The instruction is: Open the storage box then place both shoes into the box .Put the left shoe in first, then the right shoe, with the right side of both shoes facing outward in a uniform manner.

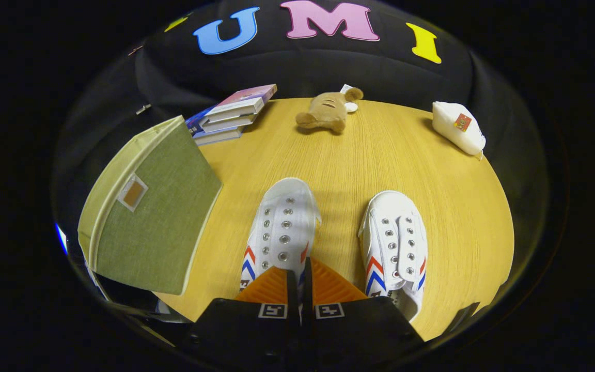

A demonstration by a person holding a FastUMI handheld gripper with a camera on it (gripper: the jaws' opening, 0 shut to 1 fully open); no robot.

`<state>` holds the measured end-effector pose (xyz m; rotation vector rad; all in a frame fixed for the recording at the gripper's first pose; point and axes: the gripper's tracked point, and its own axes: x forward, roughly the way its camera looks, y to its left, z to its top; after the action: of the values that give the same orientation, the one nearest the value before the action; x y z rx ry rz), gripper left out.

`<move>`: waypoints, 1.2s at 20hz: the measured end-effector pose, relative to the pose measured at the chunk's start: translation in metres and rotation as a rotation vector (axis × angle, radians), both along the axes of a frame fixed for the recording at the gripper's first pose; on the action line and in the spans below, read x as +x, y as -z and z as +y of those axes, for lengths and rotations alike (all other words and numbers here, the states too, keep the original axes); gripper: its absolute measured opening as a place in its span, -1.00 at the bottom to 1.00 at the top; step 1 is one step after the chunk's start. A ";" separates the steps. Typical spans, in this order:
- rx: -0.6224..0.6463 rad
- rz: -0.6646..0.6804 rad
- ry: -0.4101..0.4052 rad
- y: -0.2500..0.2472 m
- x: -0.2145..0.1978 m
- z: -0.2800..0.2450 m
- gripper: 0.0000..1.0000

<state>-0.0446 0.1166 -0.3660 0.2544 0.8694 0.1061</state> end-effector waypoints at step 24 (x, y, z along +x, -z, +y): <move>0.260 -0.132 -0.002 -0.216 0.056 0.148 -0.90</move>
<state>0.0112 0.2642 -0.1502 0.4847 0.7241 0.2365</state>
